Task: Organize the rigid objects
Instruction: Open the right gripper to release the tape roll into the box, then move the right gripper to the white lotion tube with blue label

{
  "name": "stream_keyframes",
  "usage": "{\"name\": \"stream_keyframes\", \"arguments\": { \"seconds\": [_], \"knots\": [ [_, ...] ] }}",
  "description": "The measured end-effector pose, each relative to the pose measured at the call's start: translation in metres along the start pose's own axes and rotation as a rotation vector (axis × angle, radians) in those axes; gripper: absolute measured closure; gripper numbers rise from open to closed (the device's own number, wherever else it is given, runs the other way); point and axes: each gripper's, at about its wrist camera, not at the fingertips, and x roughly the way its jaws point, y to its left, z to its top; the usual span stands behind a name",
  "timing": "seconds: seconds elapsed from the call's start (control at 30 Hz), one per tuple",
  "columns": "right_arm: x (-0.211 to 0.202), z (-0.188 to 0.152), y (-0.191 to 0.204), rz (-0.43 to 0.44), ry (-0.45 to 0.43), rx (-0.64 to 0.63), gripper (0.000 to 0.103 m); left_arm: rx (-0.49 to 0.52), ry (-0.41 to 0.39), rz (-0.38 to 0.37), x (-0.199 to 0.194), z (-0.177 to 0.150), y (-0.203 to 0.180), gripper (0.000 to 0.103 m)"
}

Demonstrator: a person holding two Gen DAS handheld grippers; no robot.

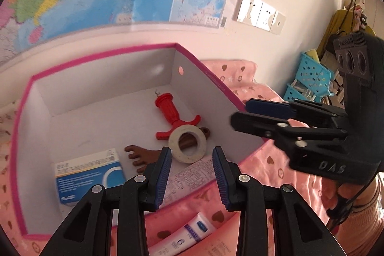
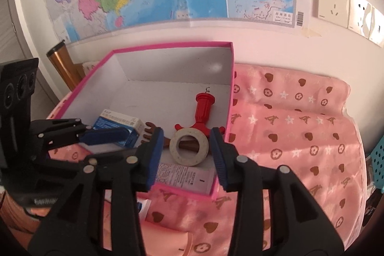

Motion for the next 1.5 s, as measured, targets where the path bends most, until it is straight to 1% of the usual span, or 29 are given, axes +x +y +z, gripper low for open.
{"name": "stream_keyframes", "arguments": {
  "seconds": [0.1, 0.13, 0.23, 0.3, 0.37, 0.43, 0.47, 0.57, 0.7, 0.8, 1.07, 1.2, 1.3, 1.5],
  "knots": [
    [-0.018, -0.009, 0.002, 0.023, -0.039, -0.004, 0.061, 0.015, -0.040, 0.014, -0.019, -0.008, 0.001, 0.068],
    [-0.024, -0.013, 0.003, 0.036, -0.051, -0.006, 0.061, 0.022, -0.057, 0.023, -0.026, -0.012, 0.002, 0.066],
    [-0.040, -0.025, 0.005, 0.097, -0.084, -0.008, 0.061, 0.023, -0.103, 0.044, -0.049, -0.024, 0.006, 0.064],
    [-0.046, -0.036, 0.006, 0.137, -0.082, -0.009, 0.061, 0.024, -0.120, 0.051, -0.059, -0.032, 0.009, 0.062],
    [-0.043, -0.048, 0.008, 0.173, -0.051, -0.008, 0.061, 0.018, -0.127, 0.055, -0.069, -0.043, 0.012, 0.060],
    [-0.032, -0.061, 0.012, 0.188, -0.005, -0.009, 0.061, 0.003, -0.117, 0.059, -0.071, -0.053, 0.015, 0.060],
    [-0.022, -0.069, 0.015, 0.201, 0.031, -0.004, 0.061, -0.003, -0.108, 0.062, -0.070, -0.058, 0.017, 0.060],
    [0.006, -0.091, 0.020, 0.244, 0.120, 0.024, 0.061, -0.027, -0.061, 0.073, -0.061, -0.073, 0.022, 0.060],
    [0.032, -0.103, 0.025, 0.268, 0.186, 0.049, 0.061, -0.049, 0.003, 0.080, -0.048, -0.091, 0.026, 0.060],
    [0.039, -0.105, 0.028, 0.279, 0.209, 0.047, 0.061, -0.048, 0.030, 0.091, -0.041, -0.101, 0.024, 0.060],
    [0.034, -0.107, 0.035, 0.287, 0.214, 0.007, 0.061, -0.077, 0.076, 0.048, -0.031, -0.116, 0.022, 0.060],
    [0.031, -0.109, 0.036, 0.292, 0.213, -0.002, 0.061, -0.062, 0.102, 0.011, -0.025, -0.123, 0.013, 0.060],
    [0.029, -0.110, 0.036, 0.299, 0.213, -0.005, 0.061, -0.049, 0.110, 0.022, -0.023, -0.127, 0.008, 0.059],
    [0.027, -0.111, 0.036, 0.309, 0.220, -0.024, 0.060, -0.072, 0.123, -0.006, -0.029, -0.132, 0.007, 0.059]
  ]
}}
